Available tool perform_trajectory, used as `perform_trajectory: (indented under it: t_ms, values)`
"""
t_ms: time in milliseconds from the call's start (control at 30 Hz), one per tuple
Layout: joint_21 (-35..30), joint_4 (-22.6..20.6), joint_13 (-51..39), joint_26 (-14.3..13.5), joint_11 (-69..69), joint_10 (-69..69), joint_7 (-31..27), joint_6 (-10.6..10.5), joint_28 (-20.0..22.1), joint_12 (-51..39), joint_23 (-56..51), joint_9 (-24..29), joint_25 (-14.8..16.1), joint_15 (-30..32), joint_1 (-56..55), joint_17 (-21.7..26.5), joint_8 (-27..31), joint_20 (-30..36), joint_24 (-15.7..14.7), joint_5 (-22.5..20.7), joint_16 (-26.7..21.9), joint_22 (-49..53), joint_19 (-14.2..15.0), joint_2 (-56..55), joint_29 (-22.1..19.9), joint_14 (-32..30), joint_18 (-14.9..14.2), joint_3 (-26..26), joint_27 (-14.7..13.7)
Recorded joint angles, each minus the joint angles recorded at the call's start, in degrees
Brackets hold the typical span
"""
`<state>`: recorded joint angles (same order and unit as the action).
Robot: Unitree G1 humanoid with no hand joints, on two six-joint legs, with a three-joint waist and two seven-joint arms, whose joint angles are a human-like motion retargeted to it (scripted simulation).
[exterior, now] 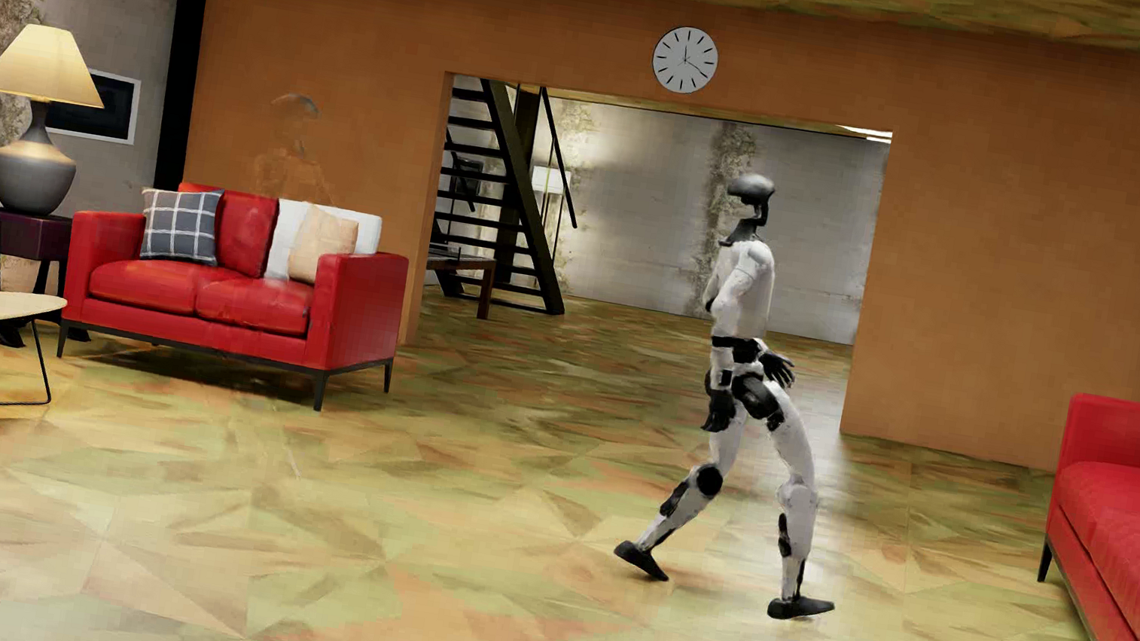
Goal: Walk to the coffeetable
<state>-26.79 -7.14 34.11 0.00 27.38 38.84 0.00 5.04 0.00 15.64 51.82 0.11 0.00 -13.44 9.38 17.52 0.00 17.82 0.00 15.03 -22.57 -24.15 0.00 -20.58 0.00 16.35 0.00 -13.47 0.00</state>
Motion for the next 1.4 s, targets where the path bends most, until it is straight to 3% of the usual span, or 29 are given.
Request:
perform_trajectory:
  t_ms: [33,67,100,167,233,267,300,367,400,467,500,533,567,733,867,1033,1133,1233,1267,1333,1367,1400]
  values:
    - [-1.35,2.81,0.81,0.0,2.12,1.22,0.0,-0.01,0.0,0.76,-0.58,0.23,0.0,2.85,2.49,0.2,0.0,-0.73,0.0,0.01,0.08,0.02,0.0,0.73,0.0,0.17,0.0,-1.66,0.0]
    - [-3.04,4.5,0.67,0.0,7.65,2.11,0.0,0.52,0.0,1.59,0.05,-1.34,0.0,10.51,3.03,0.24,0.0,0.24,0.0,0.58,0.24,-1.02,0.0,-2.24,0.0,-0.64,0.0,-2.45,0.0]
    - [-3.77,8.29,0.3,0.0,12.95,4.53,0.0,-0.41,0.0,3.91,1.33,-1.78,0.0,15.8,2.87,-0.7,0.0,-3.43,0.0,-0.54,2.03,-2.25,0.0,-3.14,0.0,-2.55,0.0,-2.44,0.0]
    - [-3.38,9.96,-4.2,0.0,20.32,11.23,0.0,-0.89,0.0,2.08,5.0,-0.23,0.0,12.52,1.76,-0.04,0.0,0.6,0.0,-1.31,4.14,-14.63,0.0,-3.14,0.0,-10.0,0.0,-1.0,0.0]
    - [-2.58,11.77,-7.63,0.0,20.75,15.69,0.0,-1.22,0.0,0.81,1.9,1.04,0.0,6.49,-3.83,0.66,0.0,8.24,0.0,-1.99,3.59,-23.59,0.0,0.88,0.0,-23.3,0.0,-0.98,0.0]
    - [-1.2,11.77,-9.02,0.0,19.94,14.15,0.0,-1.13,0.0,1.13,-0.78,1.74,0.0,5.25,-5.65,1.53,0.0,9.83,0.0,-1.64,3.51,-26.18,0.0,3.25,0.0,-26.69,0.0,0.19,0.0]
    - [-0.09,11.27,-9.9,0.0,18.95,11.71,0.0,-0.73,0.0,2.18,-3.8,2.24,0.0,4.08,-6.84,2.55,0.0,10.52,0.0,-1.45,3.12,-27.81,0.0,4.91,0.0,-29.43,0.0,2.48,0.0]
    - [5.25,11.69,-11.38,0.0,17.48,11.5,0.0,-1.13,0.0,5.7,-9.22,2.17,0.0,1.93,-11.33,4.79,0.0,8.77,0.0,-2.03,1.58,-27.61,0.0,7.47,0.0,-45.53,0.0,4.01,0.0]
    - [8.3,12.3,-11.52,0.0,16.82,10.72,0.0,-1.69,0.0,6.65,-10.54,1.74,0.0,0.8,-12.71,5.8,0.0,8.31,0.0,-2.42,0.87,-27.51,0.0,9.03,0.0,-46.35,0.0,3.82,0.0]
    - [17.57,13.04,-11.59,0.0,16.6,7.67,0.0,-2.3,0.0,8.02,-10.78,1.52,0.0,-0.65,-12.21,6.13,0.0,5.96,0.0,-2.8,-0.08,-27.13,0.0,11.41,0.0,-46.35,0.0,5.06,0.0]
    - [20.94,13.19,-11.69,0.0,16.74,5.64,0.0,-2.89,0.0,8.44,-10.57,1.75,0.0,-1.23,-11.41,6.65,0.0,9.22,0.0,-2.69,-1.96,-23.92,0.0,12.25,0.0,-46.35,0.0,6.02,0.0]
    - [24.27,13.82,-12.33,0.0,16.77,4.59,0.0,-3.46,0.0,7.96,-9.64,1.47,0.0,-2.2,-12.38,7.06,0.0,6.29,0.0,-2.74,-1.1,-25.72,0.0,12.72,0.0,-46.51,0.0,5.86,0.0]
    - [24.57,14.01,-12.81,0.0,17.24,3.67,0.0,-3.46,0.0,7.9,-8.43,1.36,0.0,-2.86,-12.94,7.46,0.0,6.6,0.0,-2.56,-1.9,-25.67,0.0,13.54,0.0,-46.56,0.0,5.92,0.0]
    - [21.46,13.28,-13.58,0.0,17.91,0.09,0.0,-2.97,0.0,5.62,-6.1,2.08,0.0,-5.99,-15.59,9.53,0.0,3.07,0.0,-1.22,-2.29,-23.36,0.0,14.6,0.0,-37.04,0.0,9.64,0.0]
    - [20.08,12.86,-12.96,0.0,17.29,-1.78,0.0,-3.24,0.0,5.64,-9.29,2.72,0.0,-4.56,-19.52,8.81,0.0,2.16,0.0,-0.13,-1.87,-20.67,0.0,15.03,0.0,-30.71,0.0,10.93,0.0]
    - [14.51,10.89,-16.45,0.0,14.2,-1.91,0.0,-2.85,0.0,5.65,-11.07,4.73,0.0,-5.29,-25.75,8.08,0.0,3.75,0.0,0.15,-0.58,-22.43,0.0,15.97,0.0,-29.85,0.0,14.46,0.0]
    - [13.05,10.96,-18.93,0.0,14.87,-2.4,0.0,-3.64,0.0,7.81,-16.97,5.6,0.0,-5.78,-28.65,8.98,0.0,7.17,0.0,0.69,0.61,-23.3,0.0,15.18,0.0,-25.04,0.0,14.49,0.0]
    - [11.38,12.24,-19.32,0.0,16.19,-1.6,0.0,-3.03,0.0,8.96,-22.87,5.77,0.0,-6.95,-31.14,8.81,0.0,11.3,0.0,1.88,1.58,-24.65,0.0,15.12,0.0,-18.93,0.0,14.94,0.0]
    - [11.39,13.12,-18.63,0.0,15.63,-0.16,0.0,-2.7,0.0,9.34,-24.14,5.77,0.0,-6.7,-32.31,8.28,0.0,11.77,0.0,1.93,1.94,-24.99,0.0,16.86,0.0,-19.52,0.0,15.19,0.0]
    - [11.81,14.58,-17.17,0.0,12.21,3.76,0.0,-2.54,0.0,10.22,-25.4,5.63,0.0,-5.11,-35.68,7.45,0.0,10.21,0.0,0.74,3.02,-25.42,0.0,21.94,0.0,-28.9,0.0,16.28,0.0]
    - [11.28,15.39,-16.5,0.0,11.03,6.61,0.0,-1.92,0.0,10.61,-25.07,5.26,0.0,-4.21,-36.46,7.03,0.0,12.81,0.0,0.51,2.96,-24.48,0.0,24.24,0.0,-31.12,0.0,18.11,0.0]
    - [11.95,15.23,-15.27,0.0,9.81,7.72,0.0,-1.87,0.0,11.1,-24.72,5.06,0.0,-3.43,-37.23,6.72,0.0,11.23,0.0,0.1,3.09,-25.03,0.0,27.27,0.0,-33.97,0.0,19.51,0.0]
